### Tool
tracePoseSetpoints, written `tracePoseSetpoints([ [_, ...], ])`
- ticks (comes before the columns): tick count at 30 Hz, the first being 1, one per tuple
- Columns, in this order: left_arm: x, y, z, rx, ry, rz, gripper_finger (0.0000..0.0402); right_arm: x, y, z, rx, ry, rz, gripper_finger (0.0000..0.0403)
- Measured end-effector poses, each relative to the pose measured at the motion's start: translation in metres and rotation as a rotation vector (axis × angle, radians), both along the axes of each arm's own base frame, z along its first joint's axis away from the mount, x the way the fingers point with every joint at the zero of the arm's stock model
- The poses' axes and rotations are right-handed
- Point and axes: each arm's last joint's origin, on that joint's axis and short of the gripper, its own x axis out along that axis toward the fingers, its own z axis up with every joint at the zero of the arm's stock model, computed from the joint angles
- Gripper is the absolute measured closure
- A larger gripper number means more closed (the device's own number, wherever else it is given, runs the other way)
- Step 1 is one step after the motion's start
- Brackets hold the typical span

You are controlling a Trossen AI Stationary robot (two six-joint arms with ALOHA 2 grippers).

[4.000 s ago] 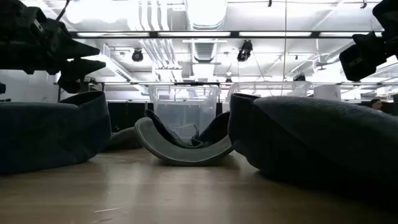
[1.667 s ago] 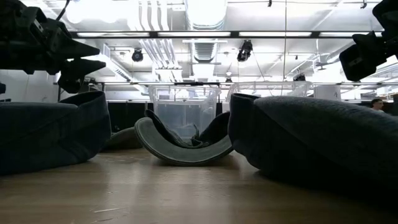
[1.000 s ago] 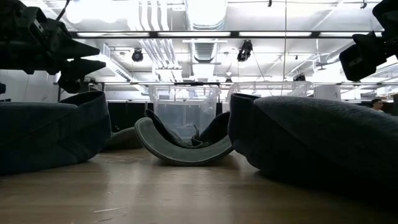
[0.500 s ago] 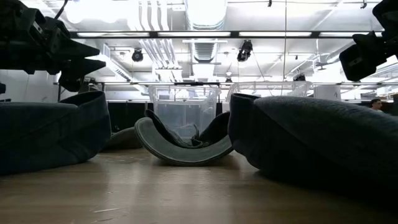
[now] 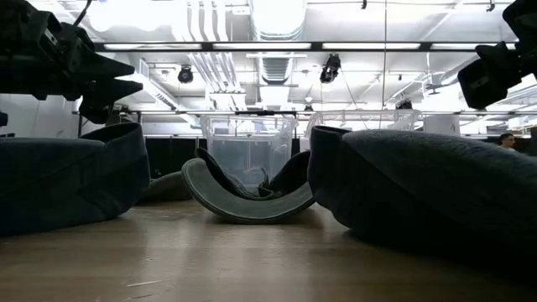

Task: Pick & Place hat
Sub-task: Put the top dark blue cap into the right transparent bin

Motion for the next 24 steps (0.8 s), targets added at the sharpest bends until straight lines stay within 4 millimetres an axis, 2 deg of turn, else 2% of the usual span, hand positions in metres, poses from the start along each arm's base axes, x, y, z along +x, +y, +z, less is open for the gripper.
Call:
tracePoseSetpoints([
  [7, 0.0, 0.0, 0.0, 0.0, 0.0, 0.0, 0.0232, -0.001, -0.002, 0.019, 0.187, -0.14, -0.014, 0.0225],
  [12, 0.0, 0.0, 0.0, 0.0, 0.0, 0.0, 0.0232, -0.004, -0.002, 0.036, 0.161, -0.164, -0.014, 0.0225],
  [17, 0.0, 0.0, 0.0, 0.0, -0.001, 0.0, 0.0232, -0.006, -0.005, 0.075, 0.065, 0.068, -0.074, 0.0225],
  [21, 0.0, 0.0, 0.0, 0.0, 0.0, 0.0, 0.0232, -0.004, -0.004, 0.11, 0.028, 0.327, -0.099, 0.0225],
  [24, 0.0, 0.0, 0.0, 0.0, 0.0, 0.0, 0.0232, -0.001, -0.002, 0.129, 0.05, 0.566, -0.152, 0.0225],
])
